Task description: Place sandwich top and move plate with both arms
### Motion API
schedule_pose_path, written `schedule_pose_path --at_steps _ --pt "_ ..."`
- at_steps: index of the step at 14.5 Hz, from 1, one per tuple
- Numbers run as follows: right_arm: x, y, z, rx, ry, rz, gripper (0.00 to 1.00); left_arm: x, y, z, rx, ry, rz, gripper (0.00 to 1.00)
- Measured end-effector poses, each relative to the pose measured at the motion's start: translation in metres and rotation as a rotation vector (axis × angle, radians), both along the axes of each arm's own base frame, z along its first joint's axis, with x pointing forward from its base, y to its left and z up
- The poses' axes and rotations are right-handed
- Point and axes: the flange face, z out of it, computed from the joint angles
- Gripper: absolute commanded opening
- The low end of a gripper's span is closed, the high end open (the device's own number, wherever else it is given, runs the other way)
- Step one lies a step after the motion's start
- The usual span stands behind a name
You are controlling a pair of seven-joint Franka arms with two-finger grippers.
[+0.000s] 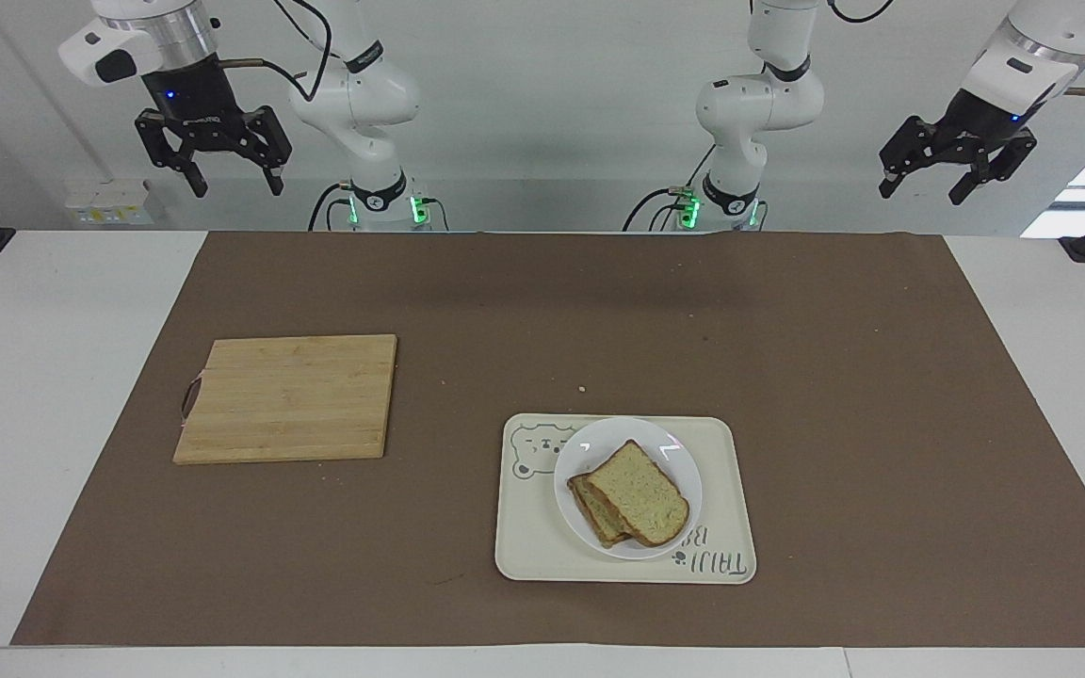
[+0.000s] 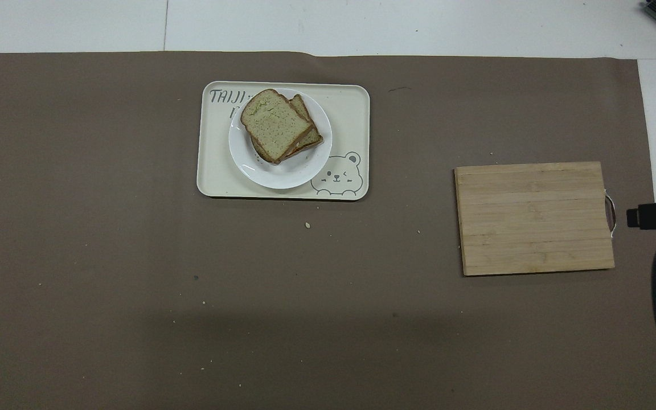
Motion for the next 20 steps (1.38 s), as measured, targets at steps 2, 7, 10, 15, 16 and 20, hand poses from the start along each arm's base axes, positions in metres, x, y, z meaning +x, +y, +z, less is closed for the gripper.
schedule_pose_path --at_steps 2,7,10,15,16,20 --pt "0.0 0.0 0.0 0.0 0.0 0.0 1.0 0.0 0.0 0.0 0.0 0.0 0.0 1.0" --pt "0.0 0.0 0.0 0.0 0.0 0.0 1.0 0.0 0.0 0.0 0.0 0.0 0.0 1.0" --pt "0.0 0.0 0.0 0.0 0.0 0.0 1.0 0.0 0.0 0.0 0.0 0.0 0.0 1.0" --pt "0.001 0.003 0.001 -0.001 -0.011 0.007 1.0 0.0 0.0 0.0 0.0 0.0 0.0 1.0" --pt "0.002 0.007 0.001 -0.002 -0.018 0.012 1.0 0.0 0.0 0.0 0.0 0.0 0.0 1.0" --pt "0.014 0.011 -0.016 -0.001 0.011 -0.025 1.0 0.0 0.0 0.0 0.0 0.0 0.0 1.0"
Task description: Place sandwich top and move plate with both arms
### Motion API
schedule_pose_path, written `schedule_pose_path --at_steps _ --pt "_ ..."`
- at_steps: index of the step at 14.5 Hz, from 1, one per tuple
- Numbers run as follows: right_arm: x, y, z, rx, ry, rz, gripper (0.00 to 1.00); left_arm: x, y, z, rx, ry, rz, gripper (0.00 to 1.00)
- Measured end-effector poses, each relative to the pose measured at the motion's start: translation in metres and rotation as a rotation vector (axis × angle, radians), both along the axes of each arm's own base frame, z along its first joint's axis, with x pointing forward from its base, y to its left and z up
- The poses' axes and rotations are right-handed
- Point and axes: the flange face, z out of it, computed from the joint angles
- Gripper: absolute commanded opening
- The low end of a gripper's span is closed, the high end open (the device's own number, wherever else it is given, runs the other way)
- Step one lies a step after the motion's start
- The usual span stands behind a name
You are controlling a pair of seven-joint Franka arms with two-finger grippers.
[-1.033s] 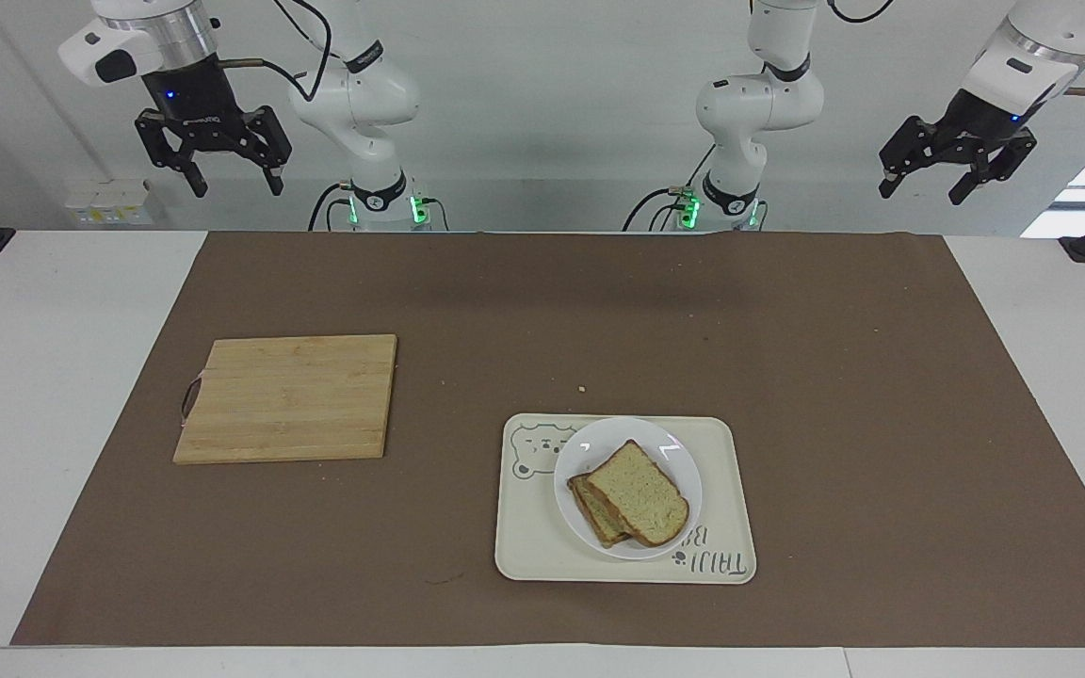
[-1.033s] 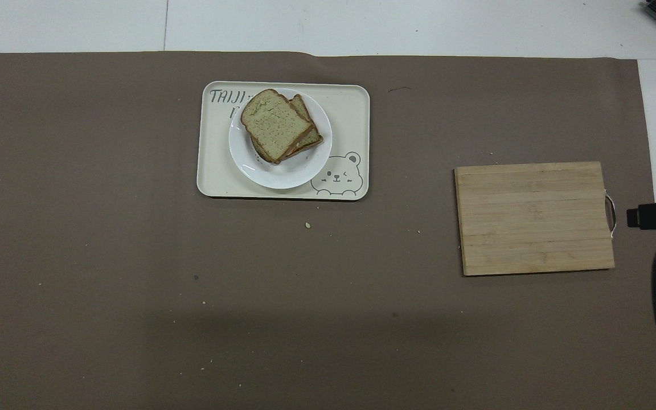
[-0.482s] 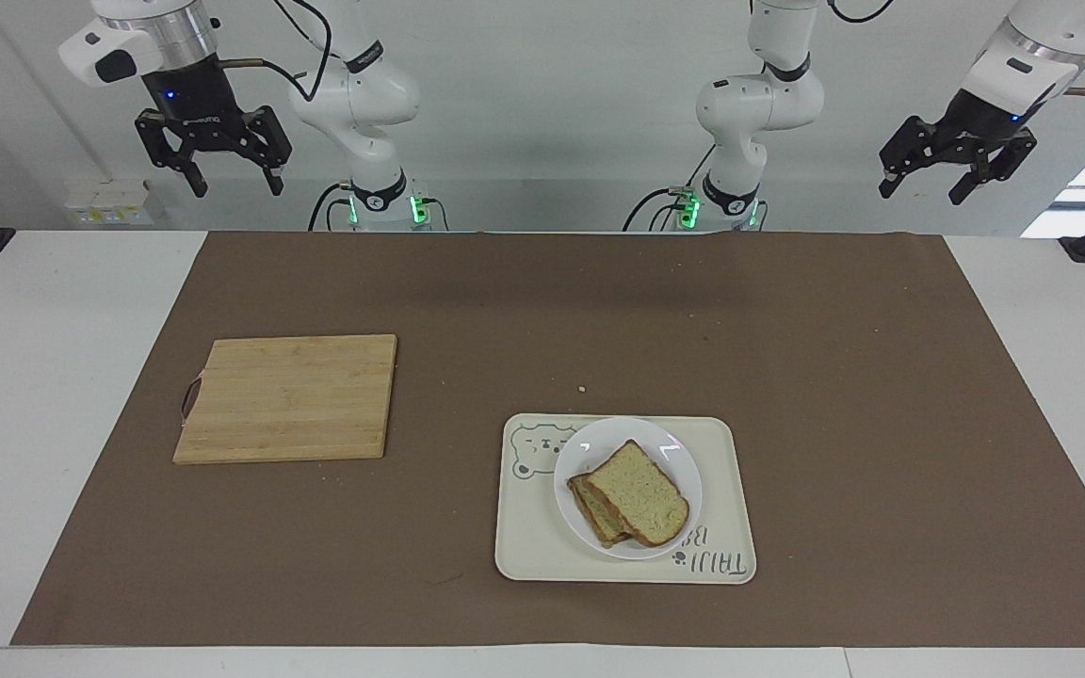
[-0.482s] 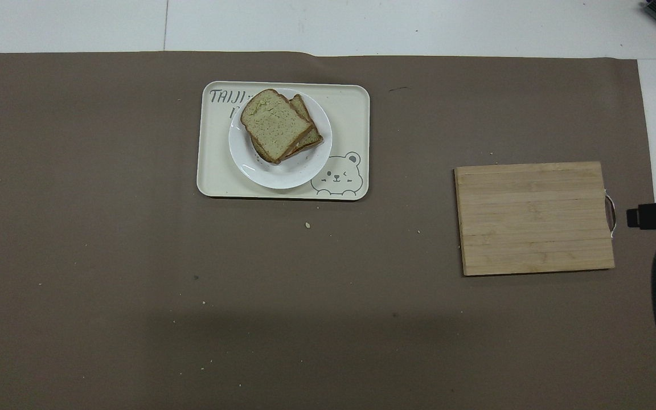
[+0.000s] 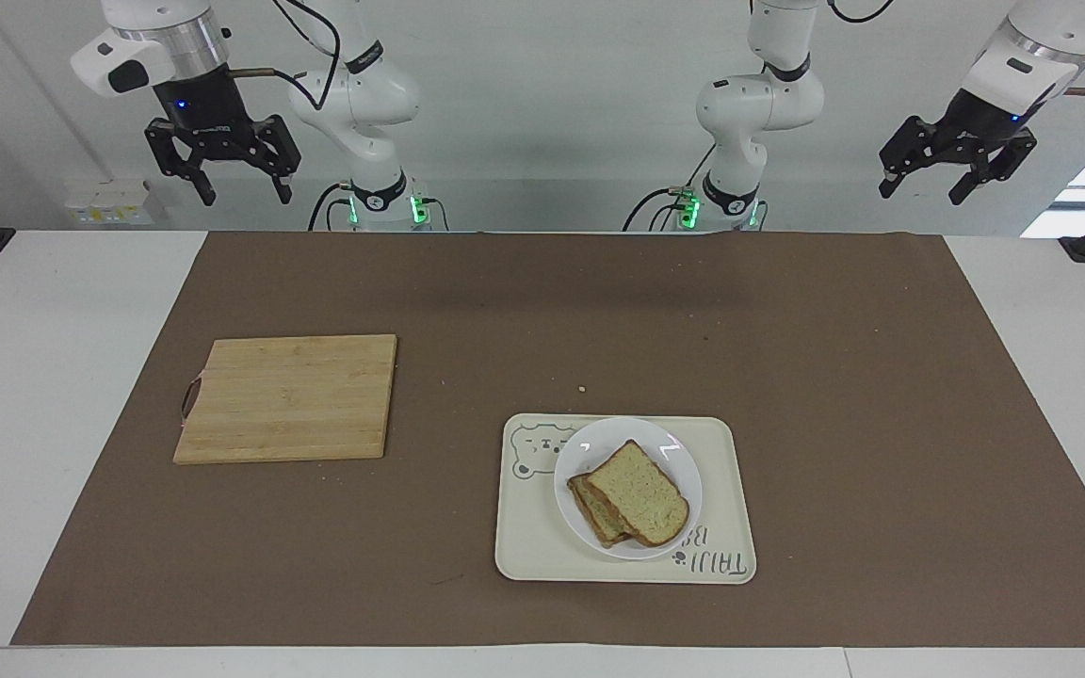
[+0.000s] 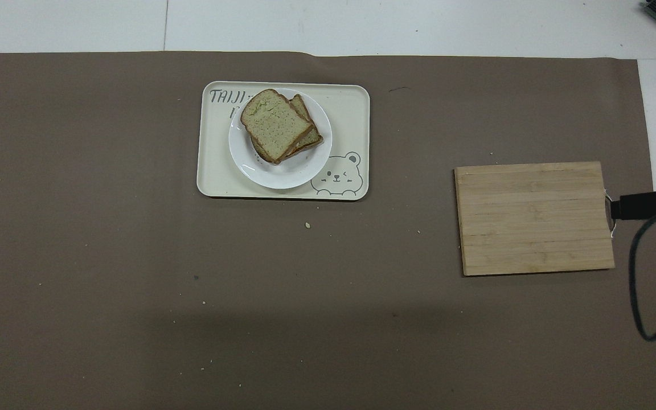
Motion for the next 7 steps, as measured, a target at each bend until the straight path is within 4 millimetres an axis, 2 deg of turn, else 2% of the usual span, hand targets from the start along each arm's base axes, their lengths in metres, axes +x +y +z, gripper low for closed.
schedule_pose_path --at_steps 2,7 --pt "0.005 0.0 -0.008 0.0 0.014 -0.015 1.0 0.0 0.0 0.0 0.0 0.0 0.0 1.0" --pt "0.006 -0.011 -0.009 0.003 0.016 -0.039 1.0 0.0 0.0 0.0 0.0 0.0 0.0 1.0"
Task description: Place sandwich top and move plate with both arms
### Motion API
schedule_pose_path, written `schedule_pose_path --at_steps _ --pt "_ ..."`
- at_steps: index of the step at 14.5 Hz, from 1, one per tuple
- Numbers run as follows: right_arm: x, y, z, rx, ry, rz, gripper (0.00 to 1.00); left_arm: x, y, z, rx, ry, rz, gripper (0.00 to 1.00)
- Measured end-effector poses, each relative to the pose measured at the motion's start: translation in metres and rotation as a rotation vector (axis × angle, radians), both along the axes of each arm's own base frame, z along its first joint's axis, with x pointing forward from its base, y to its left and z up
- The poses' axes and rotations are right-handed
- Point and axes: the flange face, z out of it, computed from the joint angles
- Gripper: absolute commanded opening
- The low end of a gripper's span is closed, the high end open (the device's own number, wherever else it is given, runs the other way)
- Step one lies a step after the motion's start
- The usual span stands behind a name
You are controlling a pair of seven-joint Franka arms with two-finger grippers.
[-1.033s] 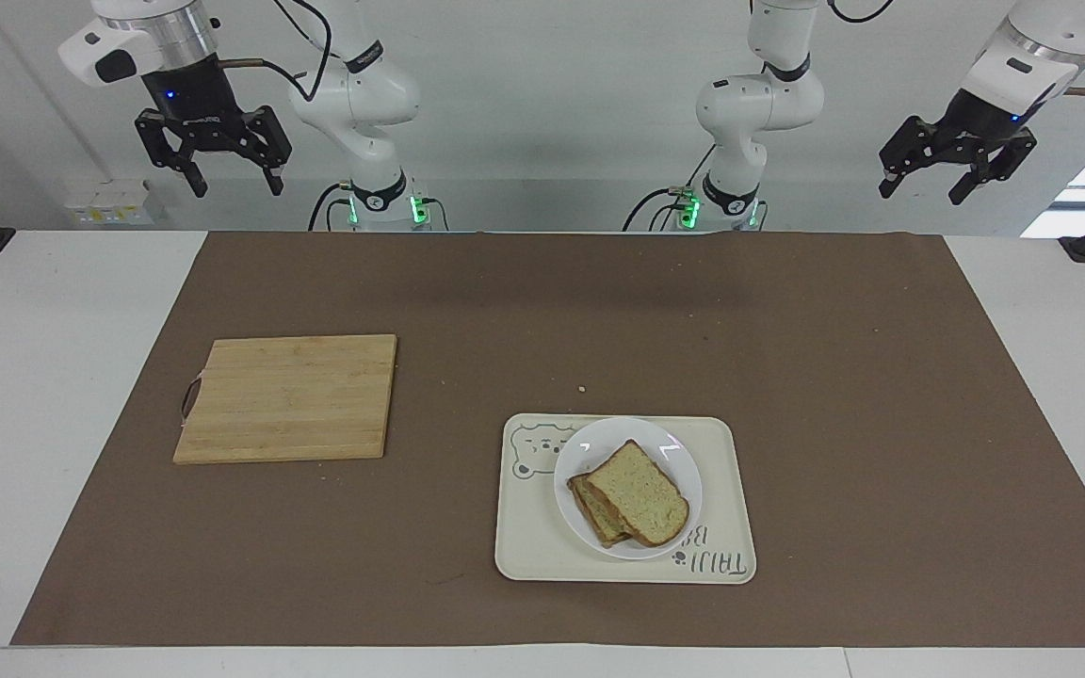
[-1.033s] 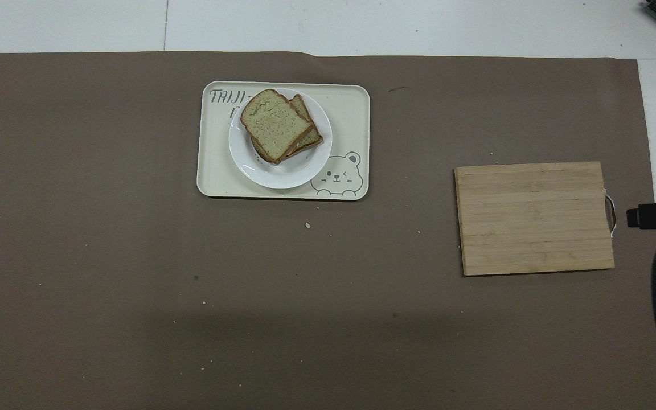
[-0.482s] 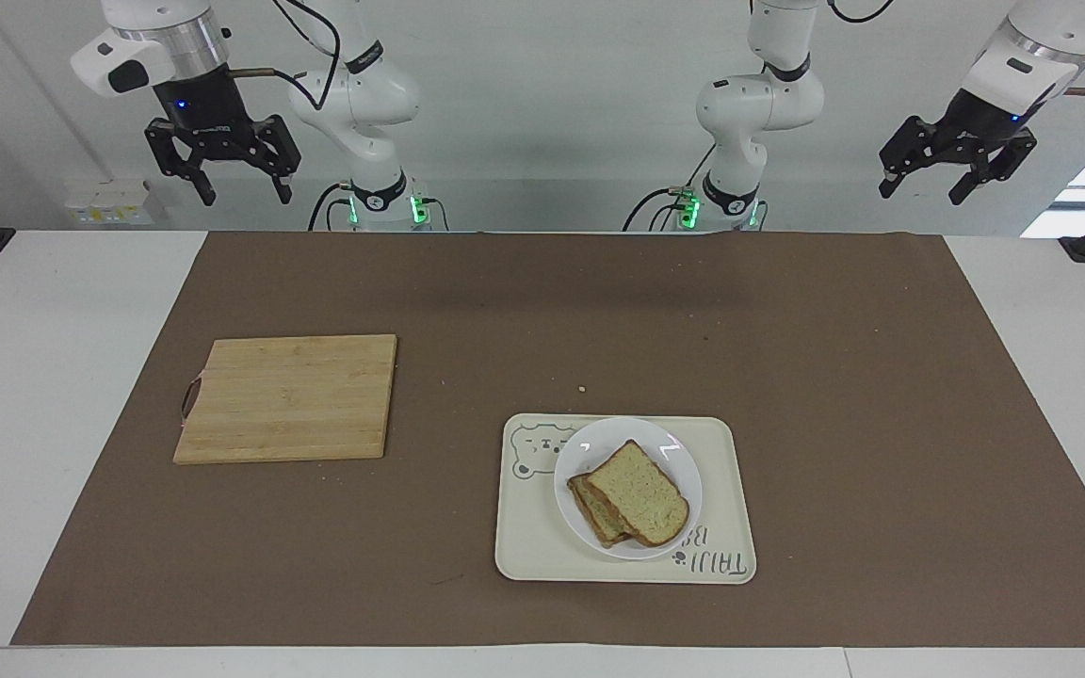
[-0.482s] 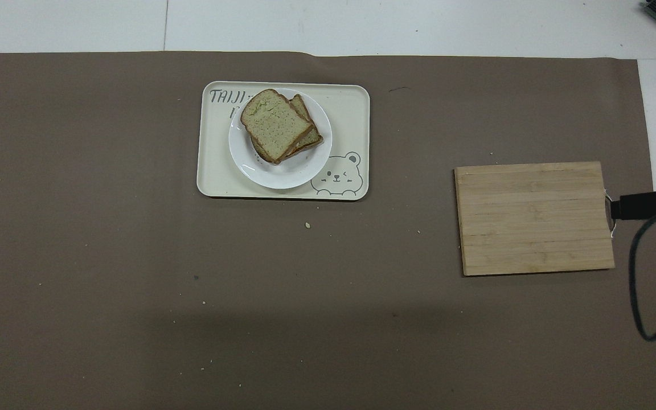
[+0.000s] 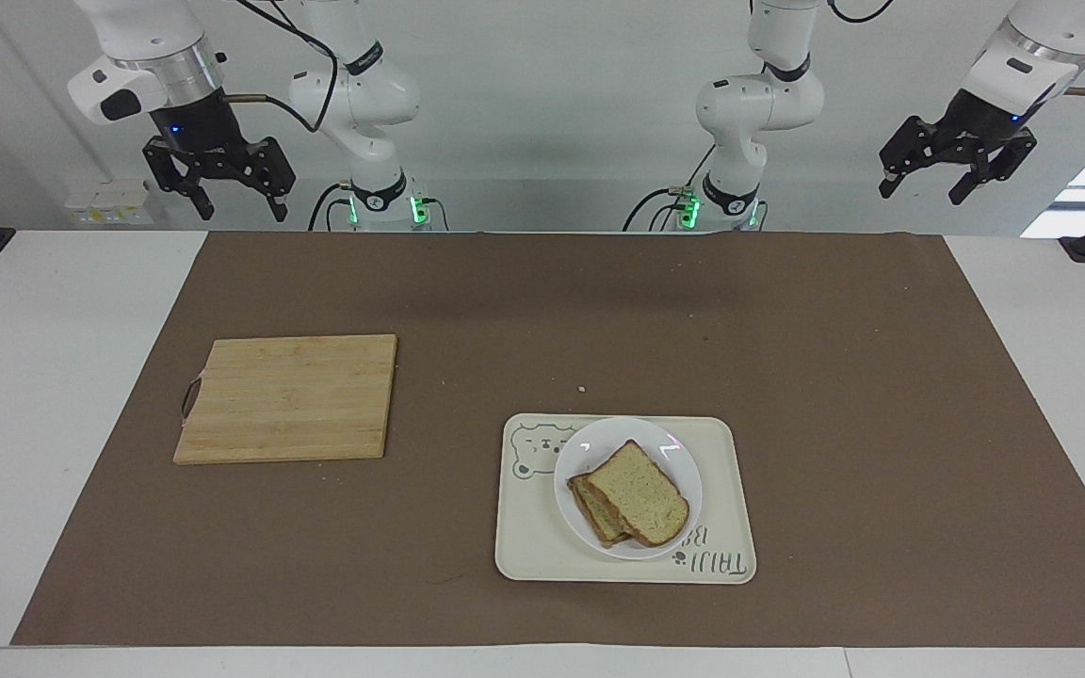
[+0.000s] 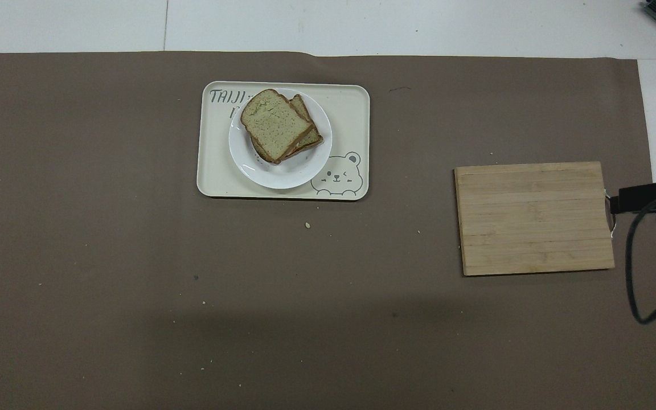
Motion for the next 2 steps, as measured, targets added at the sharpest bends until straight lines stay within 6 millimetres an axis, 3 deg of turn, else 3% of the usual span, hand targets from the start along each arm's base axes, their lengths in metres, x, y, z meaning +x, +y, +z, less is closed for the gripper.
schedule_pose_path --at_steps 2 --pt "0.0 0.0 0.0 0.0 0.0 0.0 1.0 0.0 0.0 0.0 0.0 0.0 0.0 1.0"
